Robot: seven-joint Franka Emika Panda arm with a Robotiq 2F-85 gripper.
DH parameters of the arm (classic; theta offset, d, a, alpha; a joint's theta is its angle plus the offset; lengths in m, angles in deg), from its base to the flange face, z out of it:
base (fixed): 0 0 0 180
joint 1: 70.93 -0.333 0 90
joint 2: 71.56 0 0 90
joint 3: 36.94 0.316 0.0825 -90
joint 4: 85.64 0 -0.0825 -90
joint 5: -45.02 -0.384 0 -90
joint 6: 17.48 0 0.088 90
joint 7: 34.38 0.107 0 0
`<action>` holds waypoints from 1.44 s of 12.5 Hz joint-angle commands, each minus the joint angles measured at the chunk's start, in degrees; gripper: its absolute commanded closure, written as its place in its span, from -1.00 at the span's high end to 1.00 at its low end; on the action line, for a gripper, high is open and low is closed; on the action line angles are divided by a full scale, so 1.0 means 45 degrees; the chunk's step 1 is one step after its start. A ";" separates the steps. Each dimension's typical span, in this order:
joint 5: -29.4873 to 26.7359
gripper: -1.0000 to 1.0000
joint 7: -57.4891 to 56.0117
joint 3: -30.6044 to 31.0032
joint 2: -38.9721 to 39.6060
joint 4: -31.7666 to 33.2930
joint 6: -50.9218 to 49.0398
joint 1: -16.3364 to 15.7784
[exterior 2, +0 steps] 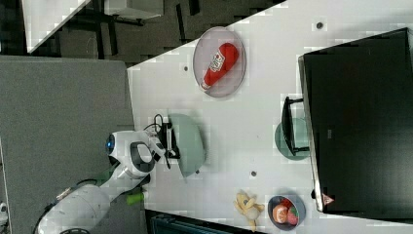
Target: Drag strainer right to left.
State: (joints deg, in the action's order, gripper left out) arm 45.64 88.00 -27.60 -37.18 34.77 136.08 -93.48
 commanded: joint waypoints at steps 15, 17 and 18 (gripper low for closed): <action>-0.0110 1.00 -0.2143 -0.0063 -0.1918 -0.2135 -0.4018 -0.1197; -0.0110 1.00 -0.4252 -0.0480 -0.3376 -0.2129 -0.5839 -0.0929; -0.0110 1.00 -0.5208 -0.0749 -0.4124 -0.2124 -0.6708 -0.0778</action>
State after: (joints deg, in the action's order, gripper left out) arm 46.35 75.02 -29.23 -50.61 26.44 107.32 -100.03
